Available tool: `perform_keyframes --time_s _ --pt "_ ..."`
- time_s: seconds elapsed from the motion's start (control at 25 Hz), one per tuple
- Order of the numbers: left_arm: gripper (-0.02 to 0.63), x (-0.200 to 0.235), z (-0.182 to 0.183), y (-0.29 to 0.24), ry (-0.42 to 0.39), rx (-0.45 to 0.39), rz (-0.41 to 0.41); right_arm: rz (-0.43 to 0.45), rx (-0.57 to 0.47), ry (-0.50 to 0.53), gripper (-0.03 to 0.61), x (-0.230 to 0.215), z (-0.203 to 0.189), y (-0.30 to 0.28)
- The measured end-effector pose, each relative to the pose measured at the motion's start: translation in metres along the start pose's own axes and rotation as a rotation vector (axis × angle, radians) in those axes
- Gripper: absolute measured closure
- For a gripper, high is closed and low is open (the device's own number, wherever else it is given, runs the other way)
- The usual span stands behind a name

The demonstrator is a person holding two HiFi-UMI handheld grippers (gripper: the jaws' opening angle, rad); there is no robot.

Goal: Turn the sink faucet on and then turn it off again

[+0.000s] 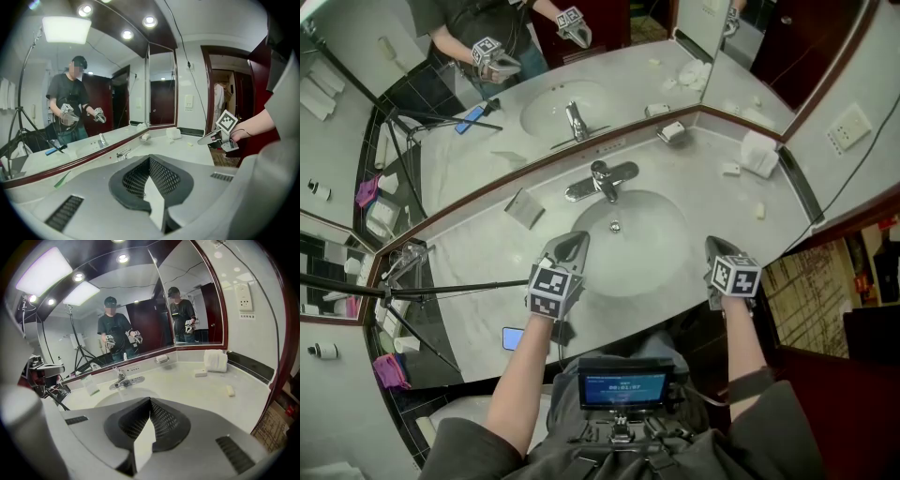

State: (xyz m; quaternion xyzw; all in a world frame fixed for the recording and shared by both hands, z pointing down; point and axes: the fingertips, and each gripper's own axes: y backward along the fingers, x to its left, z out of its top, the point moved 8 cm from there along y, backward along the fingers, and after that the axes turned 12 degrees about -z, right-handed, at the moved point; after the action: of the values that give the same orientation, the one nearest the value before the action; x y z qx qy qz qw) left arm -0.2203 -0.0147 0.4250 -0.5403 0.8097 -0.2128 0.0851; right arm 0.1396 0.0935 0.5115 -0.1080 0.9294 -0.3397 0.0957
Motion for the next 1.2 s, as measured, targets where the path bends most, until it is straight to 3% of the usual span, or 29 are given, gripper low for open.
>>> perform_keyframes --time_s 0.32,0.68,0.92,1.2 --pt "0.612 0.002 -0.004 -0.001 0.005 0.0 0.023 0.034 -0.012 0.034 0.56 -0.003 0.012 -0.012" --pt "0.612 -0.003 -0.008 -0.004 -0.007 0.014 0.07 0.101 0.012 0.145 0.55 -0.006 0.035 -0.046" --pt "0.612 -0.004 -0.013 -0.008 0.007 0.006 0.105 0.253 0.075 0.098 0.438 0.003 0.058 -0.077" --pt "0.612 -0.006 -0.014 -0.011 -0.006 -0.002 0.142 0.423 0.16 0.048 0.385 0.034 0.09 -0.121"
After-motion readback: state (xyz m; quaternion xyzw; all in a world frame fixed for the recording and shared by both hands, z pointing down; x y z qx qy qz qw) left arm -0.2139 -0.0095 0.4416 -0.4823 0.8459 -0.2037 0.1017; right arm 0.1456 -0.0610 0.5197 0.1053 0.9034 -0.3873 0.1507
